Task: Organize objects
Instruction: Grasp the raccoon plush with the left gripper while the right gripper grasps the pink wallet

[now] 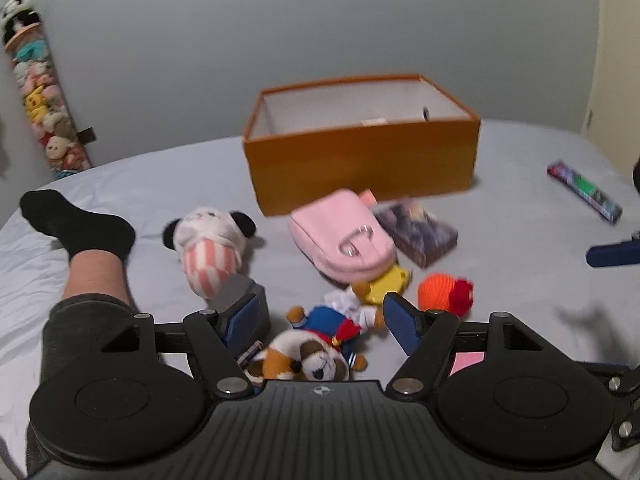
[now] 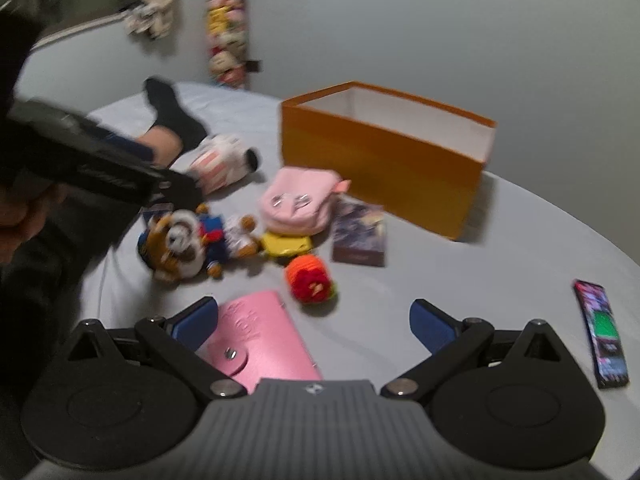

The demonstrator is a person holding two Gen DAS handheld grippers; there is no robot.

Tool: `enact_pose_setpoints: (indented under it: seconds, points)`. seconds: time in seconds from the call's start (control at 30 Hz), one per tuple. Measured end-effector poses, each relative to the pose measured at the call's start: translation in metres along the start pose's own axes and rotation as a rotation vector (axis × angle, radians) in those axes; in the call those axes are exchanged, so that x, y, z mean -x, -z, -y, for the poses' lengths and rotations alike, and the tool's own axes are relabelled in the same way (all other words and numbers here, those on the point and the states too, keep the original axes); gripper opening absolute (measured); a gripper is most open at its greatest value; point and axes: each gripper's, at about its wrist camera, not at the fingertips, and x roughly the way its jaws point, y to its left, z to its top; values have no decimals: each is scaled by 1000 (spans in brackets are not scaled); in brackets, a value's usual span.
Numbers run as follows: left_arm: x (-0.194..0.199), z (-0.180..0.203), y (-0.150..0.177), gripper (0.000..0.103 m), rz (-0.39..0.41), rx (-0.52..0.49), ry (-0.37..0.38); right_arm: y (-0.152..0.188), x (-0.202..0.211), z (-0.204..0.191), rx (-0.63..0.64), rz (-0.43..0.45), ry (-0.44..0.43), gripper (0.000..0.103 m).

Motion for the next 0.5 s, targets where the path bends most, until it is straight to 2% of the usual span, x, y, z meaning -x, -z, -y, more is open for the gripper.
enact_pose_setpoints:
  seconds: [0.2, 0.5]
  points:
    - [-30, 7, 16, 83, -78, -79, -23, 13, -19, -12, 88, -48, 0, 102]
    - [-45, 9, 29, 83, -119, -149, -55, 16, -38, -18, 125, -90, -29, 102]
